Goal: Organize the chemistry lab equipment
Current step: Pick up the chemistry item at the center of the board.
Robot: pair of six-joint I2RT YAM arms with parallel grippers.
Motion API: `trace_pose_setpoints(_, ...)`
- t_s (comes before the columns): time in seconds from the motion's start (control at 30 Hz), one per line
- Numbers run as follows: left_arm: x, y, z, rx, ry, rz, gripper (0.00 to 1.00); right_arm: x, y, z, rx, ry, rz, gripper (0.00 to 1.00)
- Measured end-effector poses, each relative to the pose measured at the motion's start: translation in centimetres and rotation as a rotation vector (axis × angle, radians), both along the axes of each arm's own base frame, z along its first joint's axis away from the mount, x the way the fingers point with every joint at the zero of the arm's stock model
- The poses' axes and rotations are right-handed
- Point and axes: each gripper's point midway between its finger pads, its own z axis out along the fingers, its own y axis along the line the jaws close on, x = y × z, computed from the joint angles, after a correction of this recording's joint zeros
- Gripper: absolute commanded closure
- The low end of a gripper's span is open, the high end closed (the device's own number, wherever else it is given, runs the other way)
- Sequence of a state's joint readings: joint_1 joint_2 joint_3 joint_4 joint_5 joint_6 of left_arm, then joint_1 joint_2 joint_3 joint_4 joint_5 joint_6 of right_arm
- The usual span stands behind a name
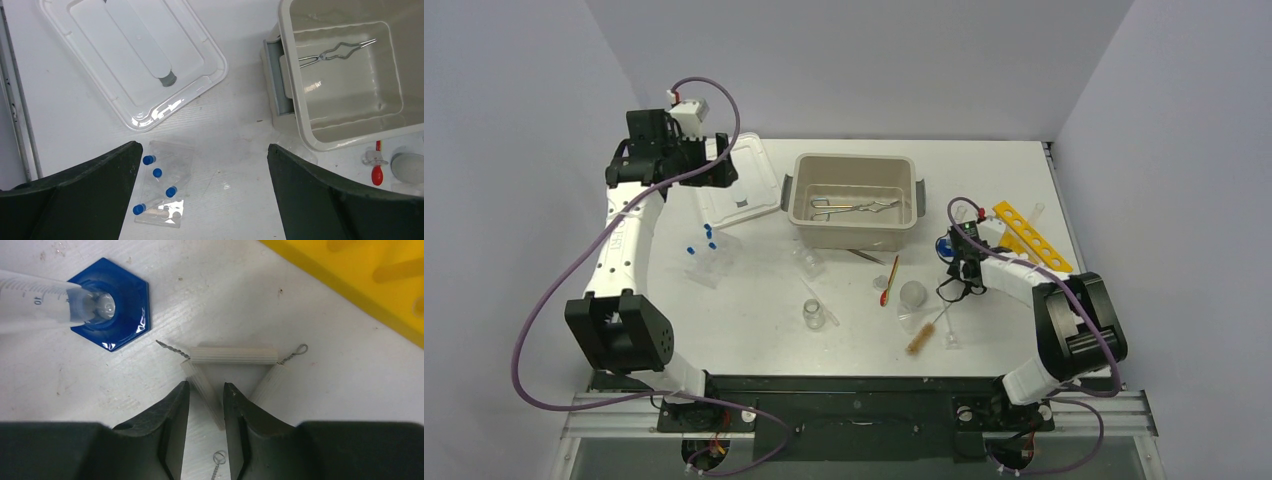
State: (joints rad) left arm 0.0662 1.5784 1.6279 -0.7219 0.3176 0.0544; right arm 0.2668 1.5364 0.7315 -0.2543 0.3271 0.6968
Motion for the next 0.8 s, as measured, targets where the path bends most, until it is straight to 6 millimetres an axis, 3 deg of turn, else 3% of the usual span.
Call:
trace_pose_setpoints(0.1, -0.1, 0.0, -0.3, 0.002, 0.006, -0.001, 0.03, 0.4, 0.1, 0.0, 0.001, -0.005, 0.005, 0.79)
trace_pose_setpoints(0.3, -0.2, 0.0, -0.7, 0.001, 0.015, -0.002, 0.02, 0.3, 0.0, 0.1, -0.003, -0.007, 0.0, 1.0)
trace_pose_setpoints(0.47, -0.2, 0.0, -0.8, -0.002, 0.019, -0.002, 0.02, -1.0, -0.4, 0.9, -0.017, -0.019, -0.013, 1.0)
trace_pose_setpoints(0.6, -0.2, -0.2, -0.8, -0.011, 0.02, -0.003, 0.02, -1.4, -0.4, 3.5, -0.034, -0.089, -0.017, 1.0)
trace_pose_setpoints(0.8, -0.3, -0.5, -0.7, -0.031, 0.023, -0.005, 0.02, -1.8, 1.8, 9.0, -0.005, -0.223, 0.05, 1.0)
